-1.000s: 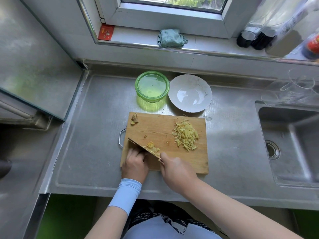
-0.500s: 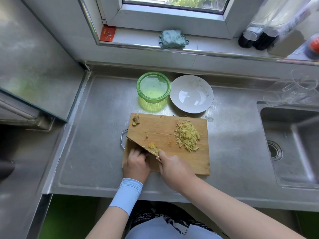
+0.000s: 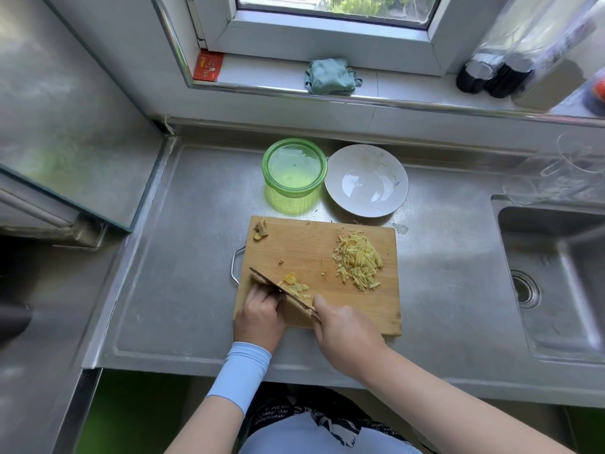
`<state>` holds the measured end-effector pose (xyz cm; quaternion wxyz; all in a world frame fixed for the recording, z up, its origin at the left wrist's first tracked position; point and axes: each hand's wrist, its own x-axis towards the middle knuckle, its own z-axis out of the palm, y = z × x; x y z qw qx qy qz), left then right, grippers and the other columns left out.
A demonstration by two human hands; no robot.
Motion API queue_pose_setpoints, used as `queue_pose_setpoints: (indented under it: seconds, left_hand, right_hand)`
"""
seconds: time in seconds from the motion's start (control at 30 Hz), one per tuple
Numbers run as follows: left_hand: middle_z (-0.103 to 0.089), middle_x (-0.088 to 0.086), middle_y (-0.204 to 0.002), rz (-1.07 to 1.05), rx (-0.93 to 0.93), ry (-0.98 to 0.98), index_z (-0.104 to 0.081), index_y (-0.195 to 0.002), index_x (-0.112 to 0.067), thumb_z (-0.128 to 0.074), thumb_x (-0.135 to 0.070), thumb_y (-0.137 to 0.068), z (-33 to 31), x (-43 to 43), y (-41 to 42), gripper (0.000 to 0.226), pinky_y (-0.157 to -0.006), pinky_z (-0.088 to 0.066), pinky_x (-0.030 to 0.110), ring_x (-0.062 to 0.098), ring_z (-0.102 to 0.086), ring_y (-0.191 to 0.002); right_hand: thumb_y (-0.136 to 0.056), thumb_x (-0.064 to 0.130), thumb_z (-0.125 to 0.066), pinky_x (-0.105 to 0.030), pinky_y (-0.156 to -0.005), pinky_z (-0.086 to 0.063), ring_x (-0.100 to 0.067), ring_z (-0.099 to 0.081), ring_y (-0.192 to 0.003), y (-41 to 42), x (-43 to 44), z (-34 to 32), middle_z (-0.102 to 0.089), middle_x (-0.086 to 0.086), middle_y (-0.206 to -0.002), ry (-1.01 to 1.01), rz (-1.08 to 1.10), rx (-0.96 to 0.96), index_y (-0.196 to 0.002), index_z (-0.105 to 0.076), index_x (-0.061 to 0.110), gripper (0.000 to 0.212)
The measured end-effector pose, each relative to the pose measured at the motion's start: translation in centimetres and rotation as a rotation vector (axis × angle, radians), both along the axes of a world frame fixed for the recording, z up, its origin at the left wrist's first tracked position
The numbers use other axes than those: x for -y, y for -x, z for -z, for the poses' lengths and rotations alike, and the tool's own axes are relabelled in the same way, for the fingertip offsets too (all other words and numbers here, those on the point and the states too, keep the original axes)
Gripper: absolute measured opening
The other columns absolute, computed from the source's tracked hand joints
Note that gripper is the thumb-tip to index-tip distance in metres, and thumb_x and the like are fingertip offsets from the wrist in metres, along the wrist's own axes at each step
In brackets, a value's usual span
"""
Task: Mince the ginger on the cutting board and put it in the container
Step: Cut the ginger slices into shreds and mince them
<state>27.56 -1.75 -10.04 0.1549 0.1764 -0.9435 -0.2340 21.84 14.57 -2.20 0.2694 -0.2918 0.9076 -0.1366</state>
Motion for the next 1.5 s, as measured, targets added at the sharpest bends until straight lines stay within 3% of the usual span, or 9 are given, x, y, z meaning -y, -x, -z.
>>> queue_pose_setpoints:
  seconds: [0.23, 0.43, 0.57, 0.8, 0.9, 1.03, 1.13, 1.23, 1.5]
  left_hand:
    - [-0.062, 0.008, -0.075, -0.001, 0.007, 0.024, -0.072, -0.070, -0.010, -0.062, -0.005, -0.068, 0.1, 0.0, 0.1, 0.011, -0.048, -0.052, 0.035, 0.027, -0.053, -0.078]
    - [-0.068, 0.007, -0.081, 0.005, -0.004, -0.011, -0.075, -0.073, -0.012, -0.049, -0.008, -0.072, -0.3, 0.1, 0.4, 0.026, -0.055, -0.054, 0.032, 0.031, -0.063, -0.078]
    - [-0.065, 0.007, -0.077, -0.002, 0.010, 0.004, -0.074, -0.071, -0.011, -0.061, -0.005, -0.067, -0.2, 0.2, 0.2, 0.015, -0.051, -0.053, 0.033, 0.030, -0.059, -0.077]
    - [-0.066, 0.007, -0.081, 0.007, 0.019, 0.002, -0.073, -0.073, -0.011, -0.054, -0.011, -0.074, 0.1, 0.4, 0.0, 0.019, -0.054, -0.054, 0.033, 0.029, -0.060, -0.080]
    - [-0.064, 0.006, -0.076, -0.002, 0.009, 0.032, -0.072, -0.070, -0.011, -0.052, -0.016, -0.076, 0.1, 0.0, -0.1, 0.022, -0.050, -0.050, 0.031, 0.028, -0.058, -0.077]
    - [-0.062, 0.002, -0.077, 0.006, -0.012, -0.002, -0.071, -0.070, -0.012, -0.070, 0.001, -0.070, -0.6, -0.2, 0.0, 0.014, -0.052, -0.051, 0.031, 0.023, -0.056, -0.079]
    - [-0.066, -0.005, -0.084, 0.145, -0.014, 0.012, -0.075, -0.080, -0.016, -0.060, -0.008, -0.077, -1.1, -0.1, 0.9, 0.017, -0.055, -0.051, 0.027, 0.018, -0.057, -0.082]
    - [-0.067, -0.008, -0.090, 0.275, 0.083, 0.003, -0.077, -0.086, -0.019, -0.073, -0.004, -0.074, -1.4, 0.1, 2.6, 0.020, -0.054, -0.053, 0.029, 0.018, -0.060, -0.086]
    - [-0.066, -0.008, -0.090, -0.124, 0.144, -0.328, -0.077, -0.088, -0.024, -0.071, -0.010, -0.084, -3.8, 5.1, 3.3, 0.016, -0.069, -0.043, 0.020, 0.014, -0.060, -0.071]
  right_hand:
    - [-0.104, 0.030, -0.034, -0.037, -0.049, -0.034, -0.035, -0.047, -0.059, 0.4, 1.2, 0.4, -0.050, -0.009, -0.071, -0.001, -0.016, -0.016, -0.111, -0.037, 0.020, 0.013]
    - [-0.103, 0.030, -0.036, -0.037, -0.049, -0.038, -0.033, -0.051, -0.058, -0.1, 0.2, 0.0, -0.055, -0.009, -0.070, -0.009, -0.003, 0.004, -0.094, -0.024, 0.026, 0.015]
    - [-0.103, 0.029, -0.036, -0.034, -0.045, -0.029, -0.035, -0.050, -0.060, 0.4, 1.5, 0.6, -0.049, -0.008, -0.070, -0.018, -0.007, -0.007, -0.115, -0.040, 0.018, 0.016]
    - [-0.104, 0.031, -0.034, -0.034, -0.048, -0.033, -0.033, -0.052, -0.062, 0.1, 0.2, 0.3, -0.062, -0.014, -0.081, -0.011, -0.001, -0.008, -0.129, -0.038, 0.022, 0.027]
    - [-0.104, 0.030, -0.035, -0.035, -0.050, -0.033, -0.035, -0.054, -0.064, 0.3, 1.0, 0.5, -0.061, -0.015, -0.080, -0.005, 0.009, 0.008, -0.120, -0.040, 0.019, 0.021]
    - [-0.103, 0.033, -0.039, -0.038, -0.051, -0.040, -0.035, -0.056, -0.064, 1.0, 0.7, -0.2, -0.058, -0.009, -0.074, 0.052, 0.078, 0.079, -0.096, -0.041, 0.020, 0.015]
    - [-0.103, 0.035, -0.043, -0.037, -0.055, -0.041, -0.030, -0.057, -0.069, 2.4, -0.6, -0.7, -0.062, -0.009, -0.079, 0.093, 0.229, 0.118, -0.092, -0.046, 0.021, 0.018]
    - [-0.103, 0.036, -0.043, -0.036, -0.057, -0.035, -0.027, -0.053, -0.071, 3.7, -1.6, -1.0, -0.058, -0.002, -0.078, 0.077, 0.326, 0.113, -0.084, -0.043, 0.025, 0.021]
    - [-0.102, 0.038, -0.044, -0.036, -0.070, -0.051, -0.016, -0.062, -0.078, 1.1, 0.7, -1.4, -0.066, 0.003, -0.085, 0.236, 0.499, 0.274, -0.097, -0.059, 0.024, 0.021]
